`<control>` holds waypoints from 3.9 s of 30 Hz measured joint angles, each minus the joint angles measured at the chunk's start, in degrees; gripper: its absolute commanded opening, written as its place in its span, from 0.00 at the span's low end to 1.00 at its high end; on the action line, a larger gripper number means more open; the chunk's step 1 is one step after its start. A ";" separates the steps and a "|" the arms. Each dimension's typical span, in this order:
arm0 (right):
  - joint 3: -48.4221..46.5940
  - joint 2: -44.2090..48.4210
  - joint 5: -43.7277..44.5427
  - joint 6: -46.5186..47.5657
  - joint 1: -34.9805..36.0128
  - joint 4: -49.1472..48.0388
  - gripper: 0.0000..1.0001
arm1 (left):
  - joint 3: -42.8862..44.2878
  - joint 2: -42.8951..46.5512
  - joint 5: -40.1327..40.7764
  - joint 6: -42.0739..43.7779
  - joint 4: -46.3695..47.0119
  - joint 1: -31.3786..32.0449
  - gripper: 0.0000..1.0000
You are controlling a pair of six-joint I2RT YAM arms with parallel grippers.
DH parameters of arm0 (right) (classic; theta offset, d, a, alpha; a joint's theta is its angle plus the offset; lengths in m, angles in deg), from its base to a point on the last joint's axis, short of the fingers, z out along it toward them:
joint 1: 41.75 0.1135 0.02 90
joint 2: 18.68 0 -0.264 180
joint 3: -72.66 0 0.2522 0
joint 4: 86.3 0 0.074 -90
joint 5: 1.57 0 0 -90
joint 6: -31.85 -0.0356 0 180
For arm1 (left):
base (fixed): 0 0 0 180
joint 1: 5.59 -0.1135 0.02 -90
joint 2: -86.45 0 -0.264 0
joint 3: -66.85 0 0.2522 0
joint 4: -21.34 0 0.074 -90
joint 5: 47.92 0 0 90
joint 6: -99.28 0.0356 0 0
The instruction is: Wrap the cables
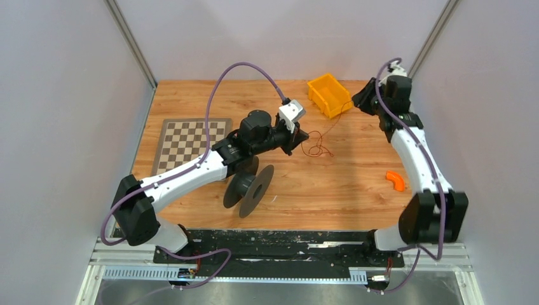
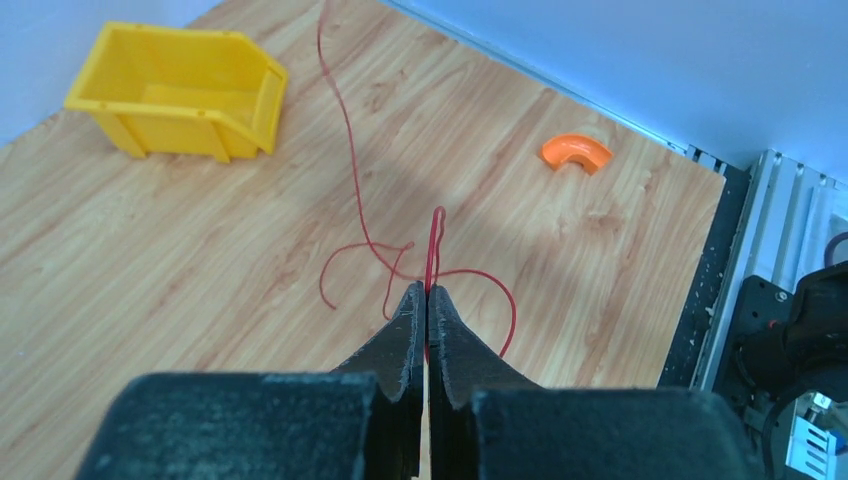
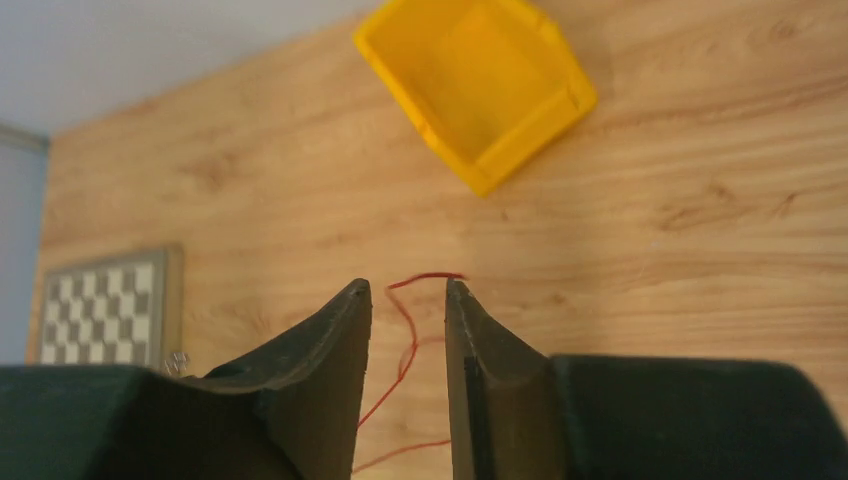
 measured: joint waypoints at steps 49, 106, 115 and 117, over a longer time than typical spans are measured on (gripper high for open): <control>24.96 13.51 -17.20 11.06 17.90 -24.52 0.00 | 14.40 -1.27 -2.71 -5.99 -17.05 -9.55 0.52; 9.46 26.29 -19.04 -11.08 17.92 -13.64 0.00 | -5.60 -1.25 -16.02 -48.26 -9.90 -15.04 0.61; 11.06 27.52 -18.93 -10.32 17.92 -13.66 0.00 | -9.73 -2.82 -23.43 -56.72 -0.39 -16.79 0.47; 11.72 27.74 -18.95 -10.12 17.92 -13.68 0.00 | -10.51 -2.93 -24.50 -58.18 1.53 -17.42 0.41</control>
